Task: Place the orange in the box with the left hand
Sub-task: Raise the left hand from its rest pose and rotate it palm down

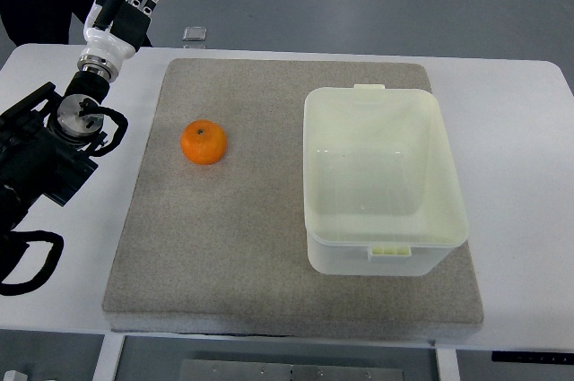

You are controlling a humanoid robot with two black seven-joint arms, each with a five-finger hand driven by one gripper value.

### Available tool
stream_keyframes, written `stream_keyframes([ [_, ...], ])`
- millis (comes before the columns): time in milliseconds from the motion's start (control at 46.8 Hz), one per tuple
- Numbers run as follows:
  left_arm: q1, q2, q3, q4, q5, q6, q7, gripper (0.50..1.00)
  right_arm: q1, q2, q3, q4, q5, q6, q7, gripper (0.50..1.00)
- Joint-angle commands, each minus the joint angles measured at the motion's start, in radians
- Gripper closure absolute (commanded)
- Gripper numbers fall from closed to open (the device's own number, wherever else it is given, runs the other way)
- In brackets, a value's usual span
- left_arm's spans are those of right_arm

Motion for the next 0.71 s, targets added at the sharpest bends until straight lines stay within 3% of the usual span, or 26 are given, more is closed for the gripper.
stream_keyframes([
  [0,0.0,0.0,0.0,0.0,0.0,0.001,0.0,0.51,0.0,0.0,0.0,0.0,0.0,0.0,0.0,0.568],
  [278,0.0,0.0,-0.003,0.0,-0.005,0.0,-0.002,0.51,0.0,0.0,0.0,0.0,0.0,0.0,0.0,0.568],
  [684,-0.038,0.028,0.032,-0.009,0.028,0.069,0.003,0.51,0.0,0.0,0.0,0.0,0.0,0.0,0.0,0.568],
])
